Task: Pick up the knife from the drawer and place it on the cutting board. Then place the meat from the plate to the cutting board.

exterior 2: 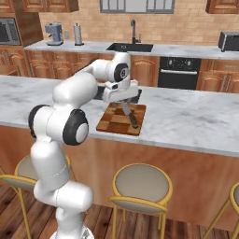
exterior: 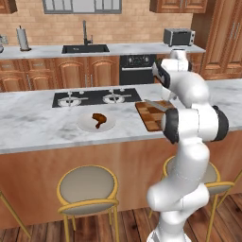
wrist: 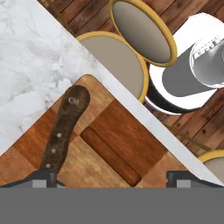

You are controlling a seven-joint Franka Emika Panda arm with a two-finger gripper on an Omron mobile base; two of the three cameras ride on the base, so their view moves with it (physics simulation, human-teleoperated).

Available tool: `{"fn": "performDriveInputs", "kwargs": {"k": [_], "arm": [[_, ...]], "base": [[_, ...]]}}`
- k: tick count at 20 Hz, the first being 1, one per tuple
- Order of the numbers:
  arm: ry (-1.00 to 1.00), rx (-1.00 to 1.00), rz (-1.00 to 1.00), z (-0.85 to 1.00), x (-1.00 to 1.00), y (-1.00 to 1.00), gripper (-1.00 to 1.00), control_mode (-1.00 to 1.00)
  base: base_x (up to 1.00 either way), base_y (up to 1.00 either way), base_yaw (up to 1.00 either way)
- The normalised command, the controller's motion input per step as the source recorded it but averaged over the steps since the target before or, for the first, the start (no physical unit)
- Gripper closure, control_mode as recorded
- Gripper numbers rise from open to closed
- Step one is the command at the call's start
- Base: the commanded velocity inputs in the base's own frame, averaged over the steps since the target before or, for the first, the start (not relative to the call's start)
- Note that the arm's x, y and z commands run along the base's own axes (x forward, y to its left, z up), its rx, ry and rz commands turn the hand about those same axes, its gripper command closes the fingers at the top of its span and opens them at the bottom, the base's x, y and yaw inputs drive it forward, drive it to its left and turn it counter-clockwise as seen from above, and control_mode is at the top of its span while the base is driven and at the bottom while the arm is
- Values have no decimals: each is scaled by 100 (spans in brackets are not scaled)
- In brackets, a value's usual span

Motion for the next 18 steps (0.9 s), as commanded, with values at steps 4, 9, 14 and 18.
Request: {"fn": "performDriveInputs", "kwargs": {"k": [4, 9, 14, 18], "arm": [[-15, -11, -42, 0, -35, 68, -100, -100], [-3, -3, -47, 5, -20, 61, -100, -100], [1, 0, -37, 46, 4, 55, -100, -100], [6, 0, -31, 47, 1, 63, -100, -100]], "base": [[0, 0, 0], [0, 0, 0], [0, 0, 0], [0, 0, 0]]}}
